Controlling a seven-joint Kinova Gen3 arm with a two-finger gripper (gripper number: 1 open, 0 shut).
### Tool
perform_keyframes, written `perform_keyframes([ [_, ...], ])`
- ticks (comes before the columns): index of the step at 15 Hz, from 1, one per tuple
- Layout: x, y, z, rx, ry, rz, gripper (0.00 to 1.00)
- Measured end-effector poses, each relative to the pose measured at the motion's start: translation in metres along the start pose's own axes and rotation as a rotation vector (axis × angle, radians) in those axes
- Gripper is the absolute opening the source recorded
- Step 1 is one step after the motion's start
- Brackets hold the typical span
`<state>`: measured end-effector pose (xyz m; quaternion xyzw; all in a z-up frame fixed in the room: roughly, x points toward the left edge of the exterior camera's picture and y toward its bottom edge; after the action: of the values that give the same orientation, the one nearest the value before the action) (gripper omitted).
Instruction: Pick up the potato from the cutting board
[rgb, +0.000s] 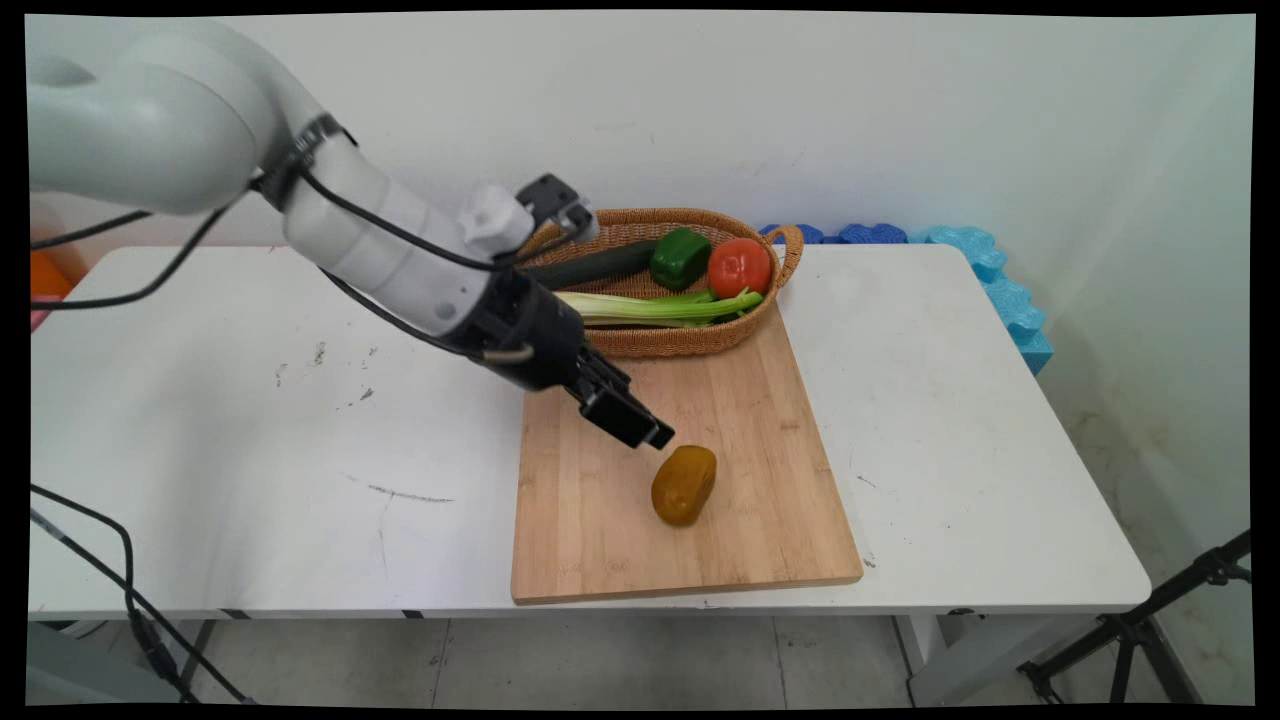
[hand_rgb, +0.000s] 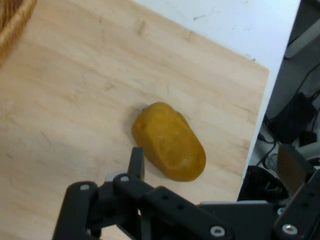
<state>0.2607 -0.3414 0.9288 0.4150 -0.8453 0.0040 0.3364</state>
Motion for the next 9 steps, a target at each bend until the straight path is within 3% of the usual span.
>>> perform_keyframes([
  [9,-0.009,0.008,0.054,0.060,-0.061,-0.118,1.00],
])
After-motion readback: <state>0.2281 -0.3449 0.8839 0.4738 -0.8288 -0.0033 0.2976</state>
